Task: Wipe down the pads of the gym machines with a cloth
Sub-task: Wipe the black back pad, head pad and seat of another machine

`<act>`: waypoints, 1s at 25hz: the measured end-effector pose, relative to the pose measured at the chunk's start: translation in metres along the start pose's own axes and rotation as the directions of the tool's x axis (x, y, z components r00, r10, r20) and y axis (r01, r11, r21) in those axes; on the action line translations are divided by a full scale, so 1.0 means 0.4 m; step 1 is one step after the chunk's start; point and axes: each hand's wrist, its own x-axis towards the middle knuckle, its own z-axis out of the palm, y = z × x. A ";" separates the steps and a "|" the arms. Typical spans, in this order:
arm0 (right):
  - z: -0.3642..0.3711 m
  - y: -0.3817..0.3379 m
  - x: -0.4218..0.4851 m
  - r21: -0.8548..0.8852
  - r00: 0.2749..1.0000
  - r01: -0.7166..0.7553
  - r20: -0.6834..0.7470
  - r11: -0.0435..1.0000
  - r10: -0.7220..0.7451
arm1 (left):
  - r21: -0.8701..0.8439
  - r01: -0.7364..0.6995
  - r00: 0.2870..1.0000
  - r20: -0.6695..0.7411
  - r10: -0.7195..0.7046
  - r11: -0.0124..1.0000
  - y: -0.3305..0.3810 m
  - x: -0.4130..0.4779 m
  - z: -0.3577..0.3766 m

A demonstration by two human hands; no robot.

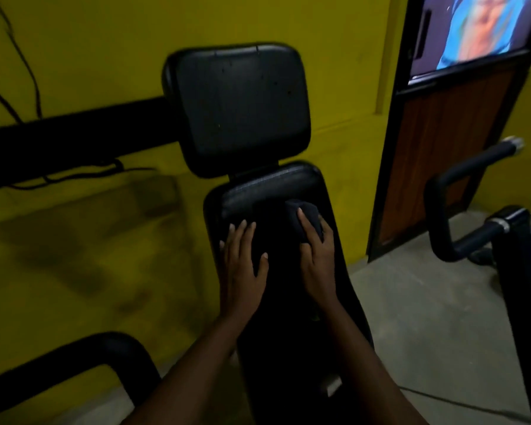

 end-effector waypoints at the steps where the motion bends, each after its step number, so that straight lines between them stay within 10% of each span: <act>1: 0.004 -0.010 0.047 -0.035 0.999 0.044 -0.011 0.998 -0.044 | 0.117 -0.115 0.993 0.012 0.114 0.986 -0.011 0.042 0.001; 9: 0.110 -0.004 0.251 -0.507 0.899 0.428 0.154 0.748 -0.411 | 0.694 -0.523 0.812 0.228 0.538 0.495 -0.153 0.178 -0.007; 15: 0.100 0.008 0.283 -0.389 0.977 0.102 -0.136 0.916 -0.166 | 0.749 -0.475 0.806 0.159 0.570 0.462 -0.156 0.180 0.011; 19: 0.121 0.006 0.243 -0.432 0.932 0.353 0.083 0.830 -0.353 | 0.758 -0.465 0.825 0.183 0.535 0.458 -0.144 0.174 0.009; 25: 0.049 0.039 0.316 -0.335 0.975 0.191 -0.046 0.923 -0.219 | 0.648 -0.553 0.806 0.256 0.533 0.524 -0.050 0.161 0.043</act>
